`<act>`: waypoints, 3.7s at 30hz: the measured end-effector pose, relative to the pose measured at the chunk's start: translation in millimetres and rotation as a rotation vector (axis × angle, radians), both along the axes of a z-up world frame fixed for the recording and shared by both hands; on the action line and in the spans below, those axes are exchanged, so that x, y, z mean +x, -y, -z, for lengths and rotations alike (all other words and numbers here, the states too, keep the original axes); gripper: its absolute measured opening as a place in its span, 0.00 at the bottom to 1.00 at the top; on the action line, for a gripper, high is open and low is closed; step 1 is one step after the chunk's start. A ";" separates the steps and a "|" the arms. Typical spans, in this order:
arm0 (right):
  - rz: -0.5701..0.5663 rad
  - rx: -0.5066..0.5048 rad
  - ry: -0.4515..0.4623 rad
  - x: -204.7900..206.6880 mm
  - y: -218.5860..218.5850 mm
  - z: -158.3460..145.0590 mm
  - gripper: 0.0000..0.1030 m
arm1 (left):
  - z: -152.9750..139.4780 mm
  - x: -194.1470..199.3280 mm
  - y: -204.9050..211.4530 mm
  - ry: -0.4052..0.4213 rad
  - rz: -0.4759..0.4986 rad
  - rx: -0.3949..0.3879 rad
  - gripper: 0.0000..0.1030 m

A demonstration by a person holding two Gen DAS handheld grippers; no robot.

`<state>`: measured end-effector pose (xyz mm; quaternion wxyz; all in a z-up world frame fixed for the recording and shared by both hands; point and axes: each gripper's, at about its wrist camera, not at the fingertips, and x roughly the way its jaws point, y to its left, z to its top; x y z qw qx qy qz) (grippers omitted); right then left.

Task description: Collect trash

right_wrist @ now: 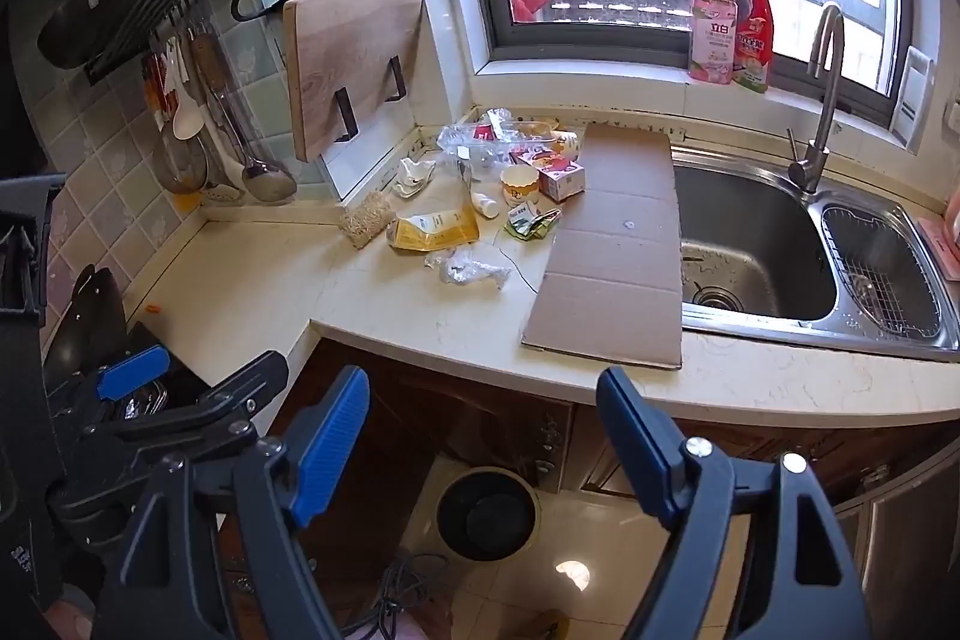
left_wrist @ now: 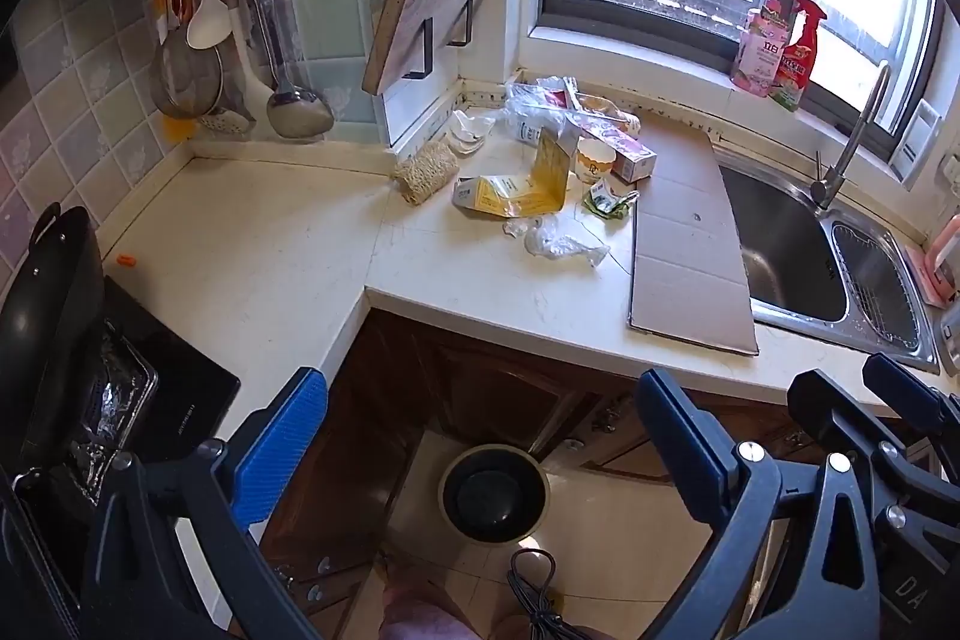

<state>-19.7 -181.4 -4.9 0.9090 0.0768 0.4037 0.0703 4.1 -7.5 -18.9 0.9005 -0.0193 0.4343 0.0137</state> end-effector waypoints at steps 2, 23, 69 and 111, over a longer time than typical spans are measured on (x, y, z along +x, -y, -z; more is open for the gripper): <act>0.001 -0.002 0.000 -0.3 0.0 -0.8 0.77 | -0.4 -0.2 0.8 -0.001 -0.001 -0.001 0.98; -0.029 0.022 0.017 -12.8 1.8 2.9 0.76 | -4.8 -14.1 -0.7 0.008 -0.024 0.027 0.98; -0.113 0.147 -0.124 51.9 10.3 46.2 0.53 | 18.7 40.4 -24.3 -0.012 -0.024 -0.131 0.98; 0.034 -0.033 -0.304 271.8 -98.2 193.3 0.08 | 189.4 339.7 -121.7 0.003 -0.027 -0.266 0.10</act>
